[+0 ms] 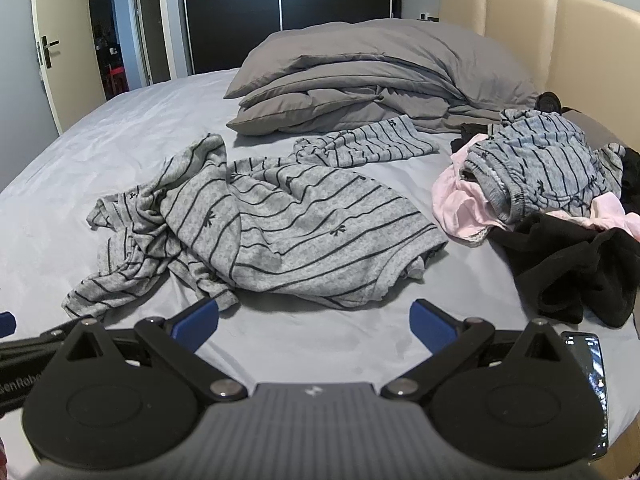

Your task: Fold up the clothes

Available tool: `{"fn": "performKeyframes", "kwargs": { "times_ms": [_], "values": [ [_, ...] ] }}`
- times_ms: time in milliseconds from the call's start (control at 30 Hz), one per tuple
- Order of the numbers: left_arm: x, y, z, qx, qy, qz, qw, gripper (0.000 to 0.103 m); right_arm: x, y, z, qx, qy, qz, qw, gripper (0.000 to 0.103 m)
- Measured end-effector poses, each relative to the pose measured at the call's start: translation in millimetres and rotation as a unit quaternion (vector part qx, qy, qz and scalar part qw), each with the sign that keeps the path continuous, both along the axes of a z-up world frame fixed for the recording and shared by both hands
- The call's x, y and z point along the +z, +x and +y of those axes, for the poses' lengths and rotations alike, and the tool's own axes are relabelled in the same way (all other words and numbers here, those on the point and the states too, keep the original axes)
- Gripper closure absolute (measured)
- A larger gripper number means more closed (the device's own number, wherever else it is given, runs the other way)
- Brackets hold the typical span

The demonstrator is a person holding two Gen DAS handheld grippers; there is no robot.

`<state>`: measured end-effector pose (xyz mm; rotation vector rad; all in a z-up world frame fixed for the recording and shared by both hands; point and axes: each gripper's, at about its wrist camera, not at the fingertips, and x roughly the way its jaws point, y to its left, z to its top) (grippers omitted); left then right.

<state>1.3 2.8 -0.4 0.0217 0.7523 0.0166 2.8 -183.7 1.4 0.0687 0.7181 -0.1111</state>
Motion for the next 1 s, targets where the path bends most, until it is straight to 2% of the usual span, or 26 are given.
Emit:
{"fn": "performKeyframes", "kwargs": {
  "times_ms": [200, 400, 1000],
  "values": [
    [-1.4, 3.8, 7.8, 0.011, -0.042, 0.016, 0.9989, 0.008, -4.0, 1.7, 0.5, 0.000, 0.000, 0.002, 1.000, 0.000],
    [-1.3, 6.0, 12.5, 0.010, -0.043, 0.017, 0.9989, 0.014, -7.9, 3.4, 1.0, 0.001, 0.000, 0.004, 1.000, 0.000],
    [-11.7, 11.6, 6.0, 0.002, -0.014, 0.033, 0.9993, 0.015, -16.9, -0.9, -7.7, 0.000, 0.022, 0.010, 1.000, 0.000]
  ]
}}
